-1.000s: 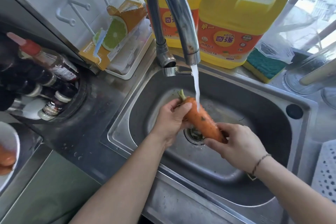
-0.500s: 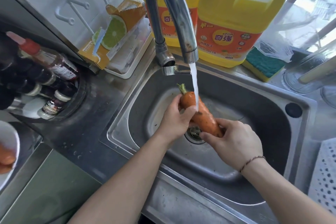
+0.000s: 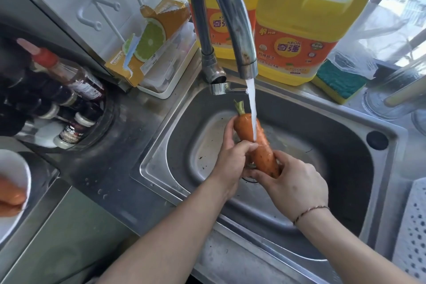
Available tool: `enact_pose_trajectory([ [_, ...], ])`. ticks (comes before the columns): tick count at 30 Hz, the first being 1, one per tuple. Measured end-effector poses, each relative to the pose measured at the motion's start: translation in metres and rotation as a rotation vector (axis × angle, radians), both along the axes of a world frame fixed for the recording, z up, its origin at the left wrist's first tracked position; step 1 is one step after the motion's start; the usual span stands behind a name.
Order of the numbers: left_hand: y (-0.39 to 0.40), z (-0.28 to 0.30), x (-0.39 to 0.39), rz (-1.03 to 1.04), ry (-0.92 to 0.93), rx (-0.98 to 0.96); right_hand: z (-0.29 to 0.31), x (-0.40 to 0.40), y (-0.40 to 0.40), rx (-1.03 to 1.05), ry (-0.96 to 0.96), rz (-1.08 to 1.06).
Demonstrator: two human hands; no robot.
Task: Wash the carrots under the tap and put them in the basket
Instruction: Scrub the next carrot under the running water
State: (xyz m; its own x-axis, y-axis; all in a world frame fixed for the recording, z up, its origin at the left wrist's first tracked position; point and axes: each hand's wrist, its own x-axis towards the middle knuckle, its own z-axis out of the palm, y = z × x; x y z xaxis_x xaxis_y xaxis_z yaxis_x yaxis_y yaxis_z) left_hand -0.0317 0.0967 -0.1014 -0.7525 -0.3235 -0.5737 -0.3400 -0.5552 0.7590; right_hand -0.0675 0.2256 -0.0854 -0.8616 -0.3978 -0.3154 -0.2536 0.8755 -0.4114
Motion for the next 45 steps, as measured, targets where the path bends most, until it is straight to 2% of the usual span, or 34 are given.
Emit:
enact_pose_trajectory([
  [8,0.002,-0.009,0.004,0.028,-0.014,-0.176,0.006,0.006,-0.001,-0.002,-0.020,-0.001],
  [14,-0.027,-0.004,-0.005,-0.023,-0.052,-0.142,0.009,0.001,0.007,0.024,-0.085,0.021],
  [16,-0.038,0.000,-0.007,-0.074,-0.039,-0.136,0.009,-0.005,0.007,-0.153,-0.276,-0.052],
  [18,-0.046,0.003,-0.008,-0.133,-0.039,-0.118,0.013,-0.018,0.001,-0.401,-0.621,-0.184],
  [20,-0.049,0.005,-0.010,-0.175,-0.053,-0.113,0.015,-0.032,-0.007,-0.458,-0.816,-0.224],
  [24,-0.048,0.005,-0.018,-0.193,-0.077,-0.165,0.012,-0.048,-0.020,-0.376,-0.758,-0.224],
  [32,-0.048,0.002,-0.020,-0.153,-0.094,-0.205,0.009,-0.052,-0.034,-0.313,-0.778,-0.227],
  [45,-0.051,0.001,-0.025,-0.105,-0.079,-0.209,0.010,-0.061,-0.032,-0.356,-0.808,-0.174],
])
